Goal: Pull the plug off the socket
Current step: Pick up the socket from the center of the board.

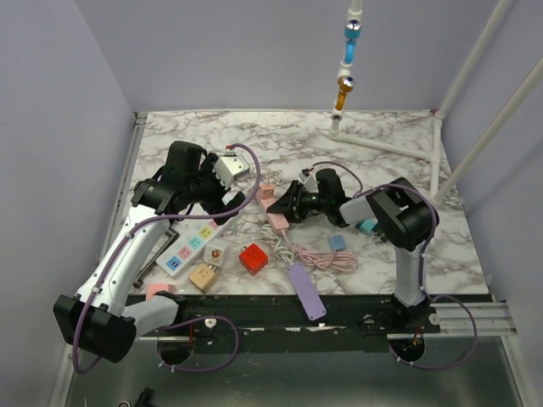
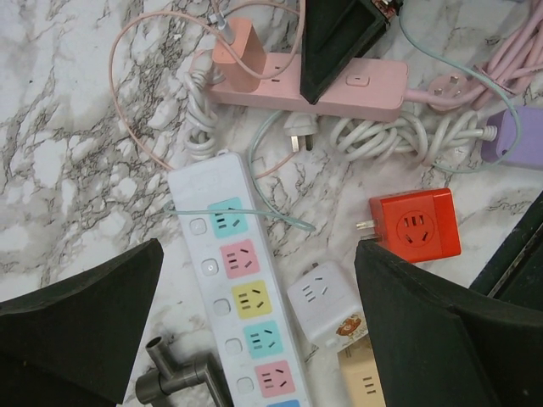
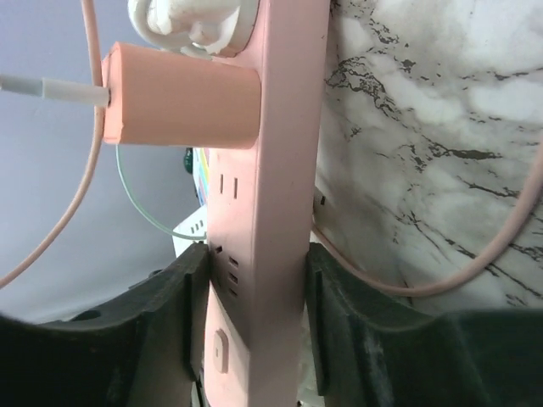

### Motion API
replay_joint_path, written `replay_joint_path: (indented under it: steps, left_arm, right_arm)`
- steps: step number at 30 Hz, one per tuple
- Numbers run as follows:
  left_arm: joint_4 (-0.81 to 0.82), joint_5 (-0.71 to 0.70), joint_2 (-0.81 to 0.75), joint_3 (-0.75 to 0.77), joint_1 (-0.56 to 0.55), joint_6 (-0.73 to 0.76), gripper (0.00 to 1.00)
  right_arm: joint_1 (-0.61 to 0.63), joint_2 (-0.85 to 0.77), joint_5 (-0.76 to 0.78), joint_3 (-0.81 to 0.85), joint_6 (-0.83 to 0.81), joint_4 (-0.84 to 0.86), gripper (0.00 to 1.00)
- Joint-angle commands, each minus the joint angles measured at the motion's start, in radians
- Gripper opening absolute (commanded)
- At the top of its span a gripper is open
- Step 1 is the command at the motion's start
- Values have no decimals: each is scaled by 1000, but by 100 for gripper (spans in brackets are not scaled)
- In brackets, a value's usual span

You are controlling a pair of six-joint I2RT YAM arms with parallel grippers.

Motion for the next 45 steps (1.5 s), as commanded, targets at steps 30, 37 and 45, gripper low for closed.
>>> replay_joint_path:
  steps: [30,37,45]
  left_arm:
    - [-47,42,32,339,-125,198,99]
    - [188,-92,30,111,-162,186,99]
    - [336,-145,50,40,-173,203,99]
  right_arm:
    - [202,-466,755,274,-646,-602,0]
    - [262,-535,888,242,-738,-594,1]
    - [324,-599,979,185,-781,-552,1]
